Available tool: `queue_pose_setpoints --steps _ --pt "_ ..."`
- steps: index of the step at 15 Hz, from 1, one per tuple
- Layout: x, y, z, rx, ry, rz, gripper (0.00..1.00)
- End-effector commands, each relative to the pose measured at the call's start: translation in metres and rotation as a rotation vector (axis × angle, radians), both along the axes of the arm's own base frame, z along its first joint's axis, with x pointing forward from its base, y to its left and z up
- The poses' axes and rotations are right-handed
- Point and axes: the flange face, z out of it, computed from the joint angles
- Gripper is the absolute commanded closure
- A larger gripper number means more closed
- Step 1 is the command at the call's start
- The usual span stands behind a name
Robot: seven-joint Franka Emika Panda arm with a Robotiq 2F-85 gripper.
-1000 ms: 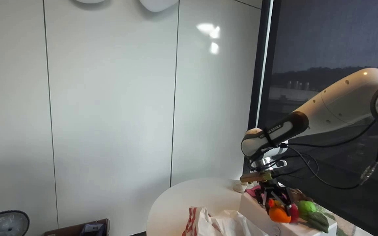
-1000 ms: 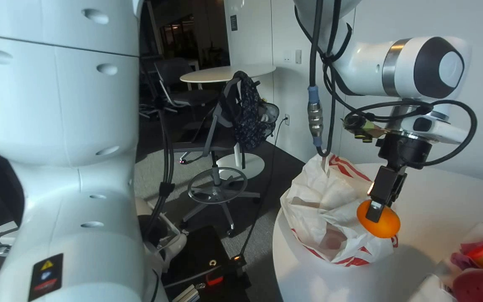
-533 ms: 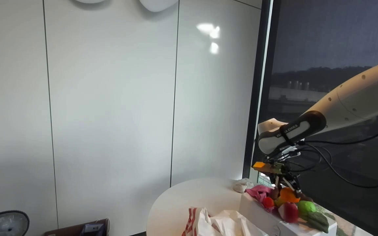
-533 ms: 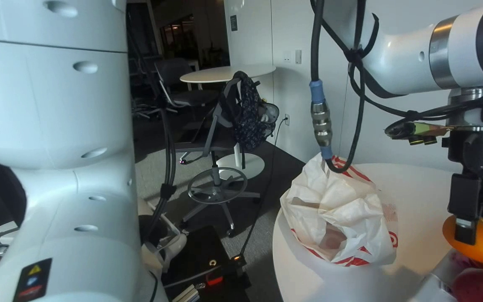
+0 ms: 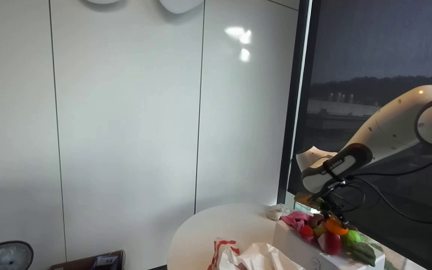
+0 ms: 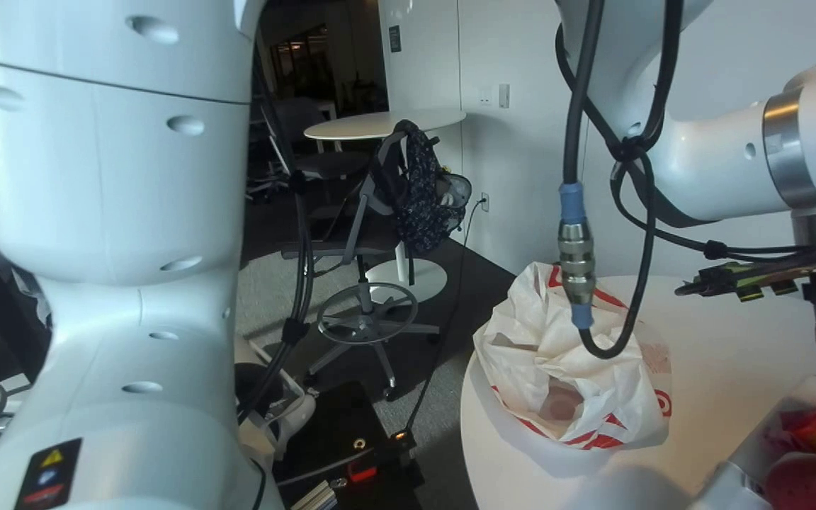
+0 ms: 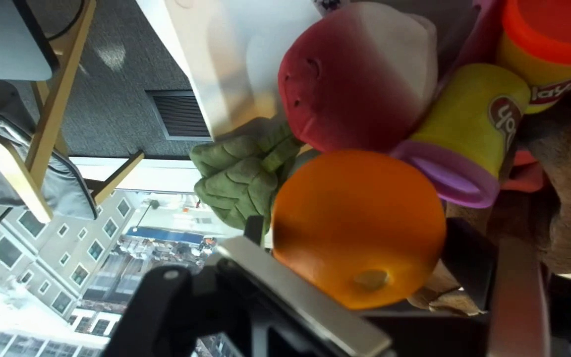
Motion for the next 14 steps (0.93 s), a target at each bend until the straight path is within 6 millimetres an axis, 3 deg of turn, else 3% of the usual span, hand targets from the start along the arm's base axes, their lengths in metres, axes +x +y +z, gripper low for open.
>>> queue_pose_setpoints --steps 1,3,7,11,14 --pt "0.008 0.003 -0.009 -0.024 -0.050 -0.013 0.00" --pt "0.009 0.008 -0.009 -0.025 -0.069 -0.007 0.00" --pt "0.014 0.038 0.017 0.014 -0.166 0.068 0.00" --pt "0.019 0.092 0.040 0.154 -0.259 0.187 0.00" --pt "0.016 0.144 0.036 0.294 -0.262 0.268 0.00"
